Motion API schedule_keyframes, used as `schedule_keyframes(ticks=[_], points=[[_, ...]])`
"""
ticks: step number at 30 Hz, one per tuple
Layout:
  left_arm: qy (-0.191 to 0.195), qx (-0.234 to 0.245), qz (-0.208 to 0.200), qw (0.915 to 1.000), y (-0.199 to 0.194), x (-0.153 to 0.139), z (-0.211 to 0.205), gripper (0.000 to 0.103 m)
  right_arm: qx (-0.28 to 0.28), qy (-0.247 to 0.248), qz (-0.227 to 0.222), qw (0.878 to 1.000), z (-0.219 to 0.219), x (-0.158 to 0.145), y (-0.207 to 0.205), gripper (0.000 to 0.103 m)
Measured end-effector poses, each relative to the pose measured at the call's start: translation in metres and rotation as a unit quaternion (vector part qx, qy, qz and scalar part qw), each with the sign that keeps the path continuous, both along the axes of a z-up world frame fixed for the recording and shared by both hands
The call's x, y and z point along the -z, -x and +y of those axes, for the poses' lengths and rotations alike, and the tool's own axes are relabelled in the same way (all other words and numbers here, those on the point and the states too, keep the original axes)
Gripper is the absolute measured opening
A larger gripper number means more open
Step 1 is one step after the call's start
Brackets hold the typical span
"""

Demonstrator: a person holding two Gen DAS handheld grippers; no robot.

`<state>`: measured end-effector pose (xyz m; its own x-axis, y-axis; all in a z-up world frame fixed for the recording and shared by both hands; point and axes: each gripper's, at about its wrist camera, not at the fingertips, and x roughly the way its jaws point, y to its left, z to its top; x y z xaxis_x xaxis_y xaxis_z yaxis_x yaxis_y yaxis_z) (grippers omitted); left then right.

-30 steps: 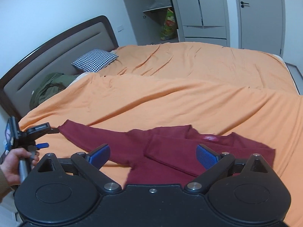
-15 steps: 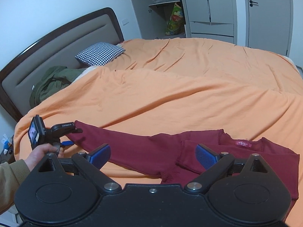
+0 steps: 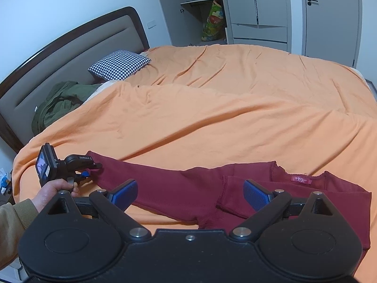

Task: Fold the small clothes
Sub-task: 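Carry the cuff across the shirt body toward the right gripper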

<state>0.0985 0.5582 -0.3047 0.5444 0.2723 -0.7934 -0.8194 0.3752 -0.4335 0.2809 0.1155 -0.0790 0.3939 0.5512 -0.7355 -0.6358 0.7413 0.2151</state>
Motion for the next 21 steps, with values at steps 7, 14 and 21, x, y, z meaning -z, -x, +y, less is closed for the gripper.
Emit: schedule_keyframes(ticks=[7,14,21], points=[[-0.034,0.023,-0.017,0.9990,-0.004,-0.021,-0.012,0.010,0.008,-0.003,0.008,1.000,-0.004,0.001,-0.002,0.096],[-0.091,0.134,-0.082,0.9834,-0.045,-0.071,-0.073,0.010,0.036,-0.028,0.036,0.998,-0.023,0.009,-0.012,0.096],[-0.139,0.288,-0.111,0.9410,-0.113,-0.103,-0.188,0.010,0.096,-0.052,0.065,0.992,-0.074,0.020,-0.039,0.096]])
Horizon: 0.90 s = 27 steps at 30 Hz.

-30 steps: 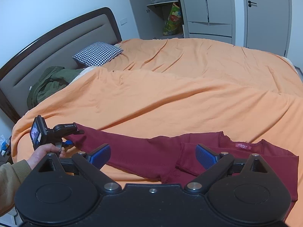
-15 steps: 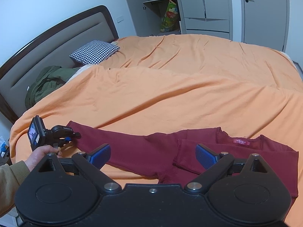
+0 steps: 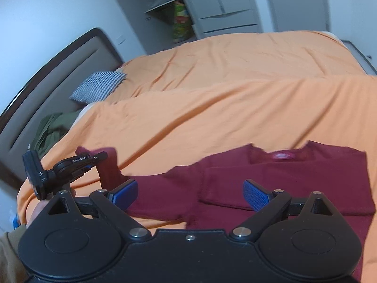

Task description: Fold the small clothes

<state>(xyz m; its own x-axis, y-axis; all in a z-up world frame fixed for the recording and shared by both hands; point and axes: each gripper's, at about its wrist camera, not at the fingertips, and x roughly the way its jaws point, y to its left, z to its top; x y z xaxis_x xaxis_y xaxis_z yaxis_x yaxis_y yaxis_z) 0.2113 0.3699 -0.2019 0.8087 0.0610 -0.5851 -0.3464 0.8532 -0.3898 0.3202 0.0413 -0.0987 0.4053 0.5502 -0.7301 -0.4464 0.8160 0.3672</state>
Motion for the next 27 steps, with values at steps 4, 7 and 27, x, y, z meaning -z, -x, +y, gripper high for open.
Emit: schedule_keyframes(ticks=[4,7,27], points=[[-0.030,0.070,0.008,0.9970,-0.030,-0.002,-0.077,0.010,0.020,-0.026,0.023,0.999,-0.035,0.007,-0.025,0.096],[-0.073,0.146,0.017,0.9864,-0.054,0.014,-0.148,0.010,0.032,-0.044,0.033,0.998,-0.059,0.015,-0.045,0.096],[-0.231,0.286,0.085,0.9261,-0.066,0.107,-0.277,0.010,0.157,-0.211,0.311,0.913,-0.148,0.206,-0.126,0.078]])
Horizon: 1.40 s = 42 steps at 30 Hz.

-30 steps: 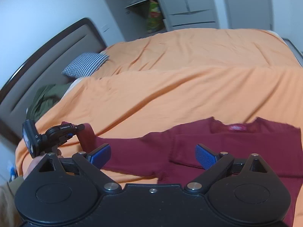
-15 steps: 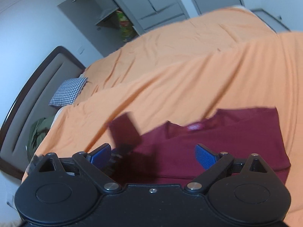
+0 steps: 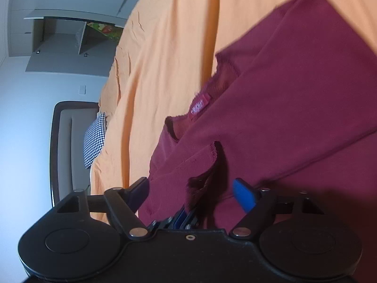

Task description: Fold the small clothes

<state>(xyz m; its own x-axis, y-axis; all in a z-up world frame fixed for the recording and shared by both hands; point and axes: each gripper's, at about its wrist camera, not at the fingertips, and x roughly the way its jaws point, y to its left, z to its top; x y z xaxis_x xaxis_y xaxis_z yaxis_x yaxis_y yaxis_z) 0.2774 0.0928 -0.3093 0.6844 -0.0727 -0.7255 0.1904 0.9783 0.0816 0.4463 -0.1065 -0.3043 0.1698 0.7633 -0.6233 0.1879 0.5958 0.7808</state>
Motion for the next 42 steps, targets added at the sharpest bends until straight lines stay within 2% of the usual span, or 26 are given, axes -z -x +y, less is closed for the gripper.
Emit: schedule_keyframes(ticks=[4,5,6,7,8,9,10,11,12,13,14,15,17,19,20,23,24,27,28,31,33,37,40,41,42], points=[[0.004,0.015,-0.016,0.9998,0.005,-0.008,-0.001,0.010,-0.002,-0.022,0.031,0.999,0.021,0.018,-0.007,0.070],[0.001,0.021,-0.017,0.9996,0.008,-0.008,-0.002,0.010,-0.001,-0.026,0.036,0.999,0.024,0.021,-0.008,0.063],[-0.001,0.027,-0.016,0.9995,0.009,-0.008,-0.003,0.010,0.000,-0.030,0.039,0.999,0.028,0.023,-0.009,0.047],[0.000,0.029,-0.012,0.9995,0.010,-0.006,-0.003,0.010,-0.003,-0.032,0.041,0.999,0.032,0.023,-0.010,0.038],[0.001,0.026,-0.008,0.9996,0.009,-0.006,-0.001,0.011,-0.010,-0.029,0.041,0.999,0.035,0.024,-0.011,0.014],[0.006,0.020,-0.004,0.9998,0.009,-0.006,0.001,0.015,-0.019,-0.021,0.035,0.999,0.037,0.023,-0.012,0.005],[0.016,0.014,0.001,0.9998,0.008,-0.008,0.005,0.019,-0.031,-0.012,0.022,0.999,0.040,0.020,-0.013,0.004],[0.026,0.007,0.003,0.9996,0.009,-0.011,0.010,0.030,-0.043,-0.005,0.010,0.999,0.041,0.017,-0.013,0.004],[0.033,-0.001,0.002,0.9994,0.010,-0.014,0.015,0.050,-0.051,-0.003,0.001,0.999,0.040,0.014,-0.012,0.004],[0.044,-0.008,0.003,0.9990,0.012,-0.020,0.022,0.062,-0.057,-0.004,-0.009,0.998,0.036,0.010,-0.013,0.004],[0.059,-0.015,0.006,0.9981,0.014,-0.026,0.030,0.080,-0.058,-0.002,-0.021,0.998,0.030,0.005,-0.014,0.004],[0.081,-0.021,0.005,0.9965,0.017,-0.034,0.040,0.086,-0.056,-0.001,-0.034,0.998,0.021,-0.002,-0.015,0.004],[0.121,-0.039,-0.009,0.9918,0.024,-0.051,0.064,0.090,-0.048,0.013,-0.067,0.997,-0.001,-0.020,-0.020,0.004],[0.142,-0.075,-0.024,0.9867,0.029,-0.064,0.092,0.097,-0.033,0.037,-0.105,0.993,-0.030,-0.039,-0.026,0.004],[0.144,-0.101,-0.029,0.9839,0.028,-0.066,0.107,0.099,-0.027,0.066,-0.126,0.989,-0.045,-0.048,-0.028,0.004],[0.126,-0.162,-0.017,0.9785,0.015,-0.057,0.147,0.098,-0.019,0.193,-0.154,0.969,-0.082,-0.056,-0.032,0.004],[0.123,-0.178,-0.009,0.9763,0.008,-0.052,0.158,0.097,-0.017,0.213,-0.147,0.966,-0.091,-0.053,-0.033,0.004],[0.156,-0.211,0.019,0.9647,-0.015,-0.038,0.188,0.095,-0.008,0.214,-0.128,0.968,-0.105,-0.043,-0.032,0.004],[0.181,-0.218,0.032,0.9585,-0.024,-0.030,0.196,0.093,-0.011,0.220,-0.128,0.967,-0.105,-0.041,-0.031,0.004],[0.256,-0.249,0.056,0.9325,-0.037,-0.010,0.221,0.086,-0.004,0.229,-0.128,0.965,-0.106,-0.038,-0.028,0.004],[0.276,-0.264,0.063,0.9220,-0.043,0.001,0.229,0.083,0.008,0.231,-0.130,0.964,-0.109,-0.040,-0.028,0.003],[0.285,-0.258,0.082,0.9195,-0.056,0.019,0.235,0.077,0.020,0.247,-0.136,0.959,-0.112,-0.041,-0.028,0.003],[0.286,-0.237,0.107,0.9222,-0.066,0.033,0.233,0.062,0.004,0.242,-0.140,0.960,-0.113,-0.041,-0.029,0.003],[0.282,-0.231,0.111,0.9245,-0.067,0.036,0.231,0.053,-0.001,0.242,-0.140,0.960,-0.111,-0.040,-0.029,0.003],[0.280,-0.223,0.111,0.9269,-0.066,0.038,0.230,0.032,-0.004,0.243,-0.139,0.960,-0.112,-0.039,-0.030,0.003]])
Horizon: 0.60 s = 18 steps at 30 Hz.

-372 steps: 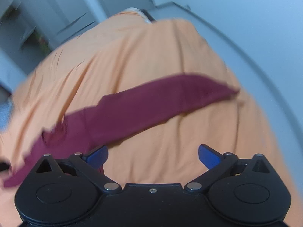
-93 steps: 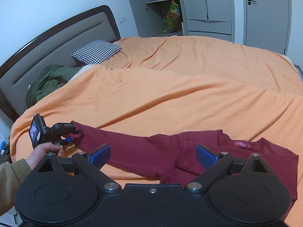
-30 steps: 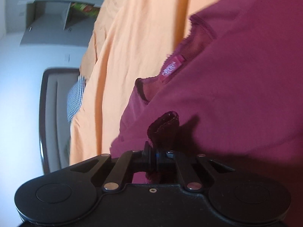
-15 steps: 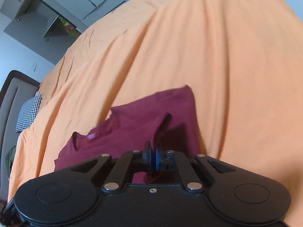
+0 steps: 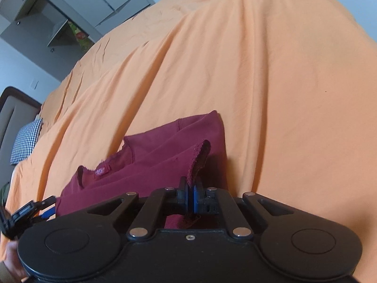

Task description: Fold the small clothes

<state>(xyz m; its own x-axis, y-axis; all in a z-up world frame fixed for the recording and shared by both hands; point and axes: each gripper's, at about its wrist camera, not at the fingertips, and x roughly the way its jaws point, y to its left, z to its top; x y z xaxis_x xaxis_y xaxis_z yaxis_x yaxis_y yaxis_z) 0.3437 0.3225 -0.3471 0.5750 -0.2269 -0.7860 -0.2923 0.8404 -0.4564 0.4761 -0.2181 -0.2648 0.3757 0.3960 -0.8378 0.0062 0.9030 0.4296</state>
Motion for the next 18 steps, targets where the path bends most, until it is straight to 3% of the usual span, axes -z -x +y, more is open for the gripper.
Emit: schedule_keyframes(ticks=[3,8,9,13,16,17,18], points=[[-0.010,0.014,-0.011,0.9998,-0.002,-0.003,-0.002,0.009,-0.005,0.002,0.004,1.000,0.004,0.004,-0.003,0.004],[-0.039,0.021,-0.087,0.9952,0.001,-0.046,-0.002,0.006,-0.009,-0.007,0.009,1.000,0.008,0.006,-0.006,0.004],[-0.054,0.032,-0.085,0.9944,0.000,-0.047,-0.004,0.005,-0.008,-0.012,0.005,1.000,0.009,0.004,-0.006,0.004],[-0.107,0.056,0.005,0.9926,-0.012,-0.010,-0.013,0.006,-0.011,-0.002,-0.008,1.000,0.014,0.003,-0.010,0.004],[-0.093,0.037,0.014,0.9949,-0.007,-0.002,-0.011,0.015,-0.012,0.030,0.008,0.999,0.015,0.021,-0.014,0.003],[-0.080,0.023,0.010,0.9965,-0.003,-0.006,-0.009,0.025,-0.009,0.032,0.020,0.999,0.014,0.028,-0.015,0.003],[-0.073,0.015,0.004,0.9972,0.002,-0.011,-0.007,0.046,-0.006,0.030,0.029,0.999,0.012,0.034,-0.015,0.004]])
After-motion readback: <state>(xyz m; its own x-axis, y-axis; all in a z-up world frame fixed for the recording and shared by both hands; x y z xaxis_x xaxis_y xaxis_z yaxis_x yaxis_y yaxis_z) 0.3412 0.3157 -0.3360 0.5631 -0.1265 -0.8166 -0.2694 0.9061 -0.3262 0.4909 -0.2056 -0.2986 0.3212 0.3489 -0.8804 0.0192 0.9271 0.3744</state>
